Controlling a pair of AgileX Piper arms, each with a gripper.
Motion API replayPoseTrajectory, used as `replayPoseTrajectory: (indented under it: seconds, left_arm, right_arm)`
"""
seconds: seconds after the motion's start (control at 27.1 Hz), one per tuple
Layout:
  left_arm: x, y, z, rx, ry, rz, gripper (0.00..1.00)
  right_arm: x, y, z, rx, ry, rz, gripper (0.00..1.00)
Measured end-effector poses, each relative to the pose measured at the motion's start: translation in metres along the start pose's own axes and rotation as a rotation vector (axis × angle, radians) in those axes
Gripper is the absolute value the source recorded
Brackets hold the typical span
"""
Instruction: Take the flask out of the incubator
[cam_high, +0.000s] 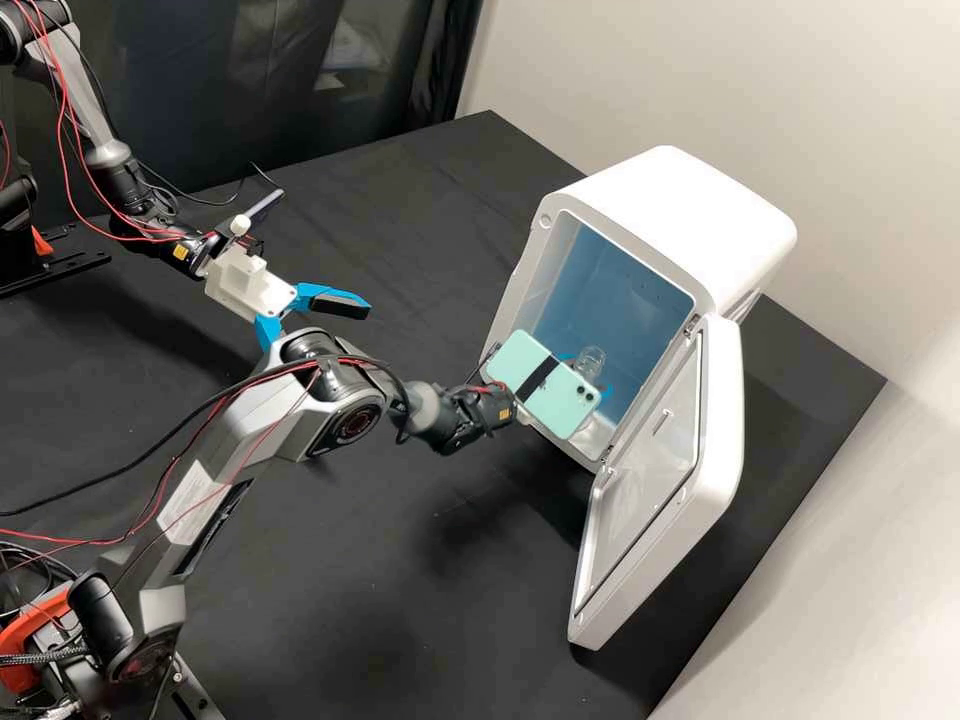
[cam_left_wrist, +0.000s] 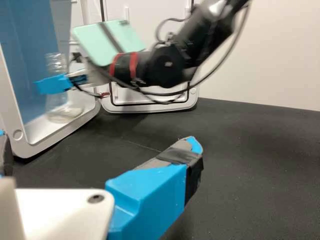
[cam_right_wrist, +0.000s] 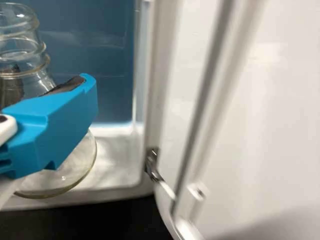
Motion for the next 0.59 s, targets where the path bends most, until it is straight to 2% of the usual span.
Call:
replayPoseTrajectory:
  seconds: [0.11,0.26,0.41,0.59]
  left_arm:
    - [0.000,0.0000,0.000,0.000,0.000,0.000,1.00]
    - [0.000,0.0001,-0.001,0.000,0.002,0.000,1.00]
    - [0.000,0.0001,-0.001,0.000,0.002,0.000,1.00]
    - [0.000,0.0001,-0.001,0.000,0.002,0.000,1.00]
  right_arm:
    - [-0.027,0.008,0.011,0.010,0.033,0.014,0.00]
    - [-0.058,0.013,0.020,0.005,0.090,0.030,0.00]
    - [-0.089,0.009,0.032,-0.019,0.132,-0.002,0.00]
    - [-0.124,0.006,0.048,-0.004,0.141,-0.059,0.00]
